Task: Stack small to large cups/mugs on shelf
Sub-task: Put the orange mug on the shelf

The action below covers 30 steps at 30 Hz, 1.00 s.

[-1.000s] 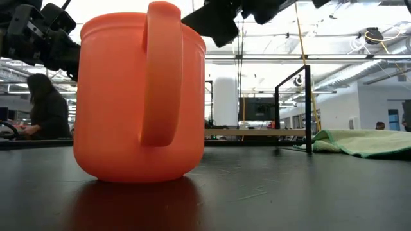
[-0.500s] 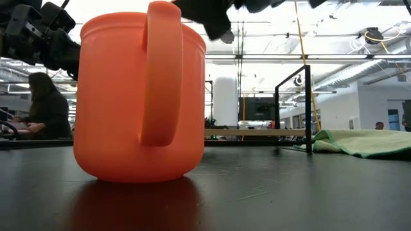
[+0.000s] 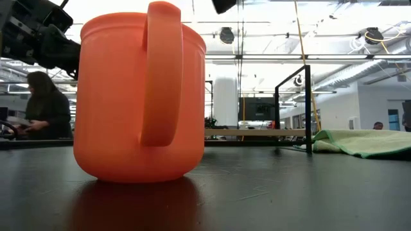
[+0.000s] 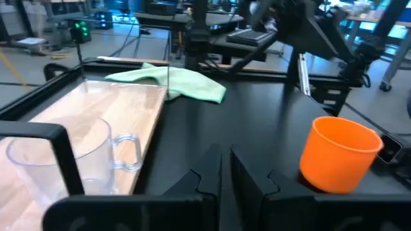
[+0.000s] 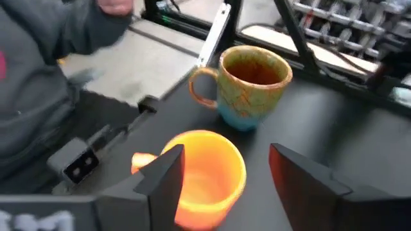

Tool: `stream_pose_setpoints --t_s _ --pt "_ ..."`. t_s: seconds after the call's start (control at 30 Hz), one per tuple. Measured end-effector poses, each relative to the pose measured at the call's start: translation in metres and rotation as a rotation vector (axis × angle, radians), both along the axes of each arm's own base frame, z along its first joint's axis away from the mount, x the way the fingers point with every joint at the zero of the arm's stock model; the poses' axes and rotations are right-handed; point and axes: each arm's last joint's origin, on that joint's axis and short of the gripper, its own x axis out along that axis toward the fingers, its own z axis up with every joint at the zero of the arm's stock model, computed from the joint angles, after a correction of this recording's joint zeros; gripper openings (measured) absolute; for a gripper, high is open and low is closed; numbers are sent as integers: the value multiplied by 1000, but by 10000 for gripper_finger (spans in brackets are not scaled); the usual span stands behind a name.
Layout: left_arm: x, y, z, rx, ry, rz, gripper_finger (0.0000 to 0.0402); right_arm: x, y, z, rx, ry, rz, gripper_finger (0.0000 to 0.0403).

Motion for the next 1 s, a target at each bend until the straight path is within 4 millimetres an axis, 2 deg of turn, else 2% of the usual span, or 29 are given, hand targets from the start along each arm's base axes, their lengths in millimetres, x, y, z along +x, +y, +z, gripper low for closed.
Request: stream_pose_setpoints --t_s 0.17,0.37,0.4,0.67,1.0 --pt "0 0 0 -3 0 1 31 -28 0 16 -69 -41 20 148" --pt "0 0 3 7 -31 -9 5 -63 -11 16 -120 -93 -23 21" --pt "0 -1 5 13 -49 -24 5 -69 -14 14 -123 -109 -37 11" --pt "1 -3 12 53 -135 -99 2 -112 -42 -3 -102 -201 -191 1" --pt "1 -3 13 8 -137 -91 5 -163 -64 -33 9 -383 -228 1"
